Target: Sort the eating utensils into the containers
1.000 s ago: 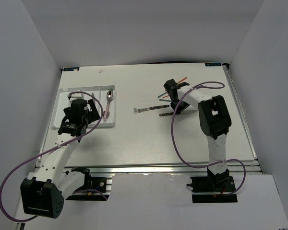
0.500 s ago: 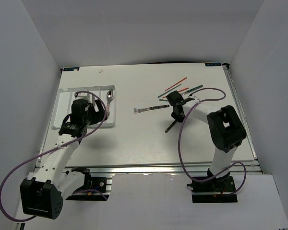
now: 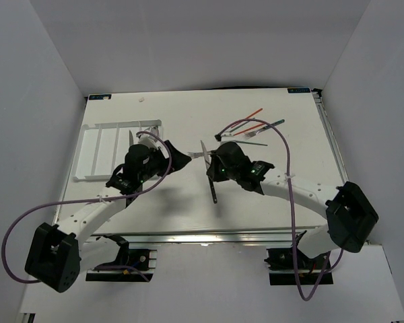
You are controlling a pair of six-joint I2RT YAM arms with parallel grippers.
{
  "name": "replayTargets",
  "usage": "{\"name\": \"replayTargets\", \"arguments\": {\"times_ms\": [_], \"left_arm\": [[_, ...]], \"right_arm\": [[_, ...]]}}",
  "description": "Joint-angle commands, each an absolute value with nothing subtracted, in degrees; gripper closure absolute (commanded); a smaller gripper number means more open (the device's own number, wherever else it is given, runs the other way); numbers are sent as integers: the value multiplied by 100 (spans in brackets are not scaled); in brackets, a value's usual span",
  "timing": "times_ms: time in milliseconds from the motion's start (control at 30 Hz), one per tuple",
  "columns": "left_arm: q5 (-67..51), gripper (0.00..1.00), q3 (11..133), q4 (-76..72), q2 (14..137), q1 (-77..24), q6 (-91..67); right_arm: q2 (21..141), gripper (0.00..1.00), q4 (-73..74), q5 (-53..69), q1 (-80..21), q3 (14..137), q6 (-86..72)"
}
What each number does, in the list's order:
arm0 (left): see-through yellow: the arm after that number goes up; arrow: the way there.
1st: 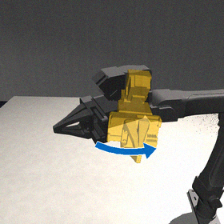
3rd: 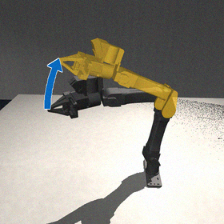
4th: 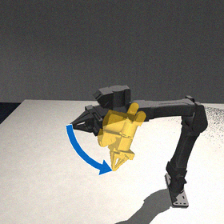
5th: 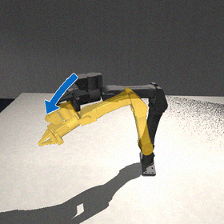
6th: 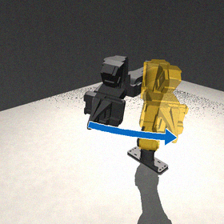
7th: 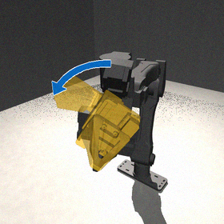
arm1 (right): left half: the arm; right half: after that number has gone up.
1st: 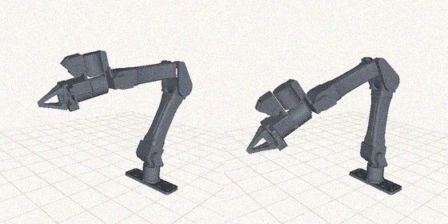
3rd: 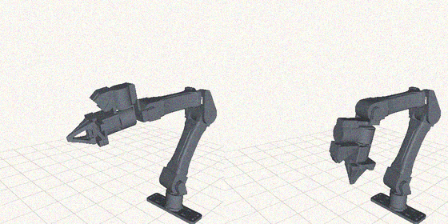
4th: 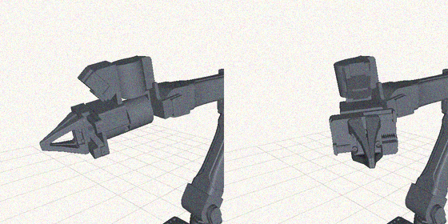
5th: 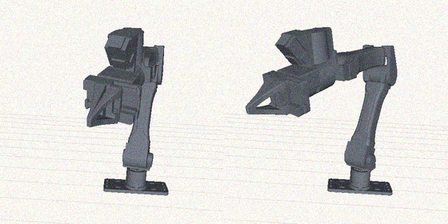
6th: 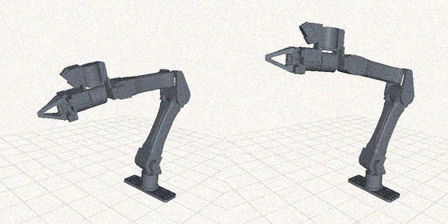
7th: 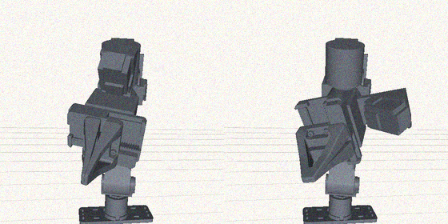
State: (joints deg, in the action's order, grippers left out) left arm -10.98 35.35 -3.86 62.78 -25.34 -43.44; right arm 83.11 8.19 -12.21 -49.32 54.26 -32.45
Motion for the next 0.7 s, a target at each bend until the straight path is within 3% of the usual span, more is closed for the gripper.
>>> {"name": "replayTargets", "arguments": {"times_ms": [0,233,267,367,400,433,467,500,533,667], "left_arm": [[-826,8,3665,-878,6503,-2610,-4904],[-686,16,3674,-949,6688,-2663,-4983],[-677,35,3674,-923,6723,-2663,-4966],[-659,68,3674,-861,6750,-2663,-4913],[-642,94,3691,-809,6750,-2663,-4878],[-598,100,3778,-722,6750,-2654,-4826],[-502,100,3892,-547,6750,-2654,-4582],[-170,100,4050,-23,6750,-2611,-4344],[77,100,4461,357,6776,-2549,-3768],[676,100,5667,1598,7311,-1699,-1831]], "right_arm": [[8288,100,123,-949,-5387,5852,-2751],[8613,100,-148,-959,-5950,6293,-2751],[8631,100,-228,-941,-5976,6319,-2760],[8710,100,-220,-800,-6003,6477,-2795],[8719,100,-255,-739,-6003,6495,-2804],[8719,100,-290,-608,-5994,6495,-2821],[8693,82,-281,-633,-5994,6486,-2847],[8649,58,-212,-781,-5959,6469,-2874],[8509,11,-159,-852,-5907,6382,-2944],[8113,11,465,-774,-5336,6110,-3172]]}}
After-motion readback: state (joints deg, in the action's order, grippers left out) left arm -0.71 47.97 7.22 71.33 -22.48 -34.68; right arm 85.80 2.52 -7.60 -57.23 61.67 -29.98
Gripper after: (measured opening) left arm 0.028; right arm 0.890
